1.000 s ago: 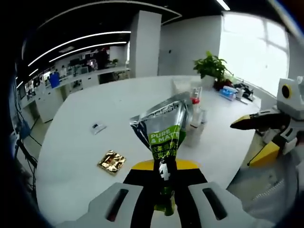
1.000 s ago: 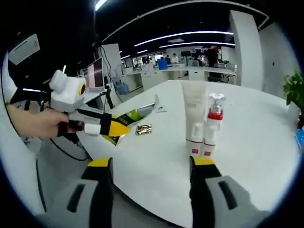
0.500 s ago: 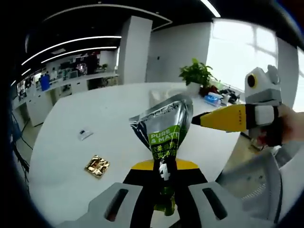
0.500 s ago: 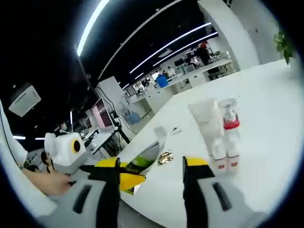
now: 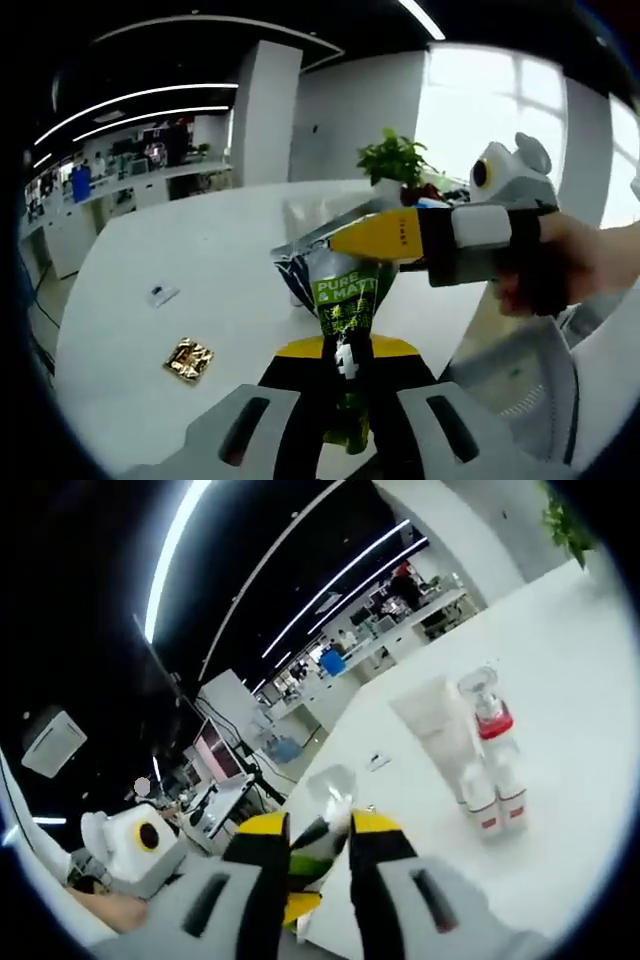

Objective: Arrange the skincare products in the storage area until every visible bottle or jar stands upright without overlapping.

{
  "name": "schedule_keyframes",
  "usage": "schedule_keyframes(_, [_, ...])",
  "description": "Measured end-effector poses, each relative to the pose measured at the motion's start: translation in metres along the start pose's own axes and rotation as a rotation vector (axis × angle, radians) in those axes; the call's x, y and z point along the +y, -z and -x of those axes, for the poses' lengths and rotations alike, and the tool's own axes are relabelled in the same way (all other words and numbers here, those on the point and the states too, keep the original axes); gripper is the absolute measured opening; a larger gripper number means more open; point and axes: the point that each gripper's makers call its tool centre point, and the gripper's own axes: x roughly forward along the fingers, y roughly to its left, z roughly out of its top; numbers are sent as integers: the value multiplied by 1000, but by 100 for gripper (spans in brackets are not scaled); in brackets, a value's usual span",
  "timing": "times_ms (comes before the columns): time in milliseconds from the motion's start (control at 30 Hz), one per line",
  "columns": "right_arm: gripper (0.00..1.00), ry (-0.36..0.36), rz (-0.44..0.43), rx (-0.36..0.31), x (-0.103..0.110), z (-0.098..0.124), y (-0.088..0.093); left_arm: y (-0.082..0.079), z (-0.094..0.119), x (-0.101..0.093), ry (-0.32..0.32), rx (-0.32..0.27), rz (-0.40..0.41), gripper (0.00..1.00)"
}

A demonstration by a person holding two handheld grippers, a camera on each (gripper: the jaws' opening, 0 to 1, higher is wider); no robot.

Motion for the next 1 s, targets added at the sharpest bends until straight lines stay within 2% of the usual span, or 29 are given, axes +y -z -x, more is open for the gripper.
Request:
schedule_keyframes(67, [19,7,-37,1,-1,1,2,2,0,1,-5,6,-6,11])
schedule_keyframes(167, [13,-21,-127,4,3,2,4,5,0,2,0,14,-3,20])
schedule_keyframes(300, [5,-35,-98,42,6,1,11,11,-2,-5,26,38,-17,38])
schedule_keyframes(333, [4,-29,-67,42,5,1,12,13,-2,-6,27,46,-21,41])
schedule_keyframes(633, [1,-65,-93,36,3,11,4,14,3,-9,72,56,10,55])
schedule_keyframes(700, [1,-64,-92,32,0,14,0,17,6,-5,60,81,24,58])
schedule_keyframes(767, [1,-82,-104,31,1,17,-4,19,8,-3,76,84,63,64])
schedule_keyframes(833, [1,-90,-101,31,1,19,-7,20,11,4,78,90,76,63])
schedule_keyframes(933, [1,-125,-104,41,6,20,-8,20,13,10,106,111,79,66])
schedule_keyframes(1000, [1,-162,-117,61,12,21,-6,22,15,9,168,144,60,68])
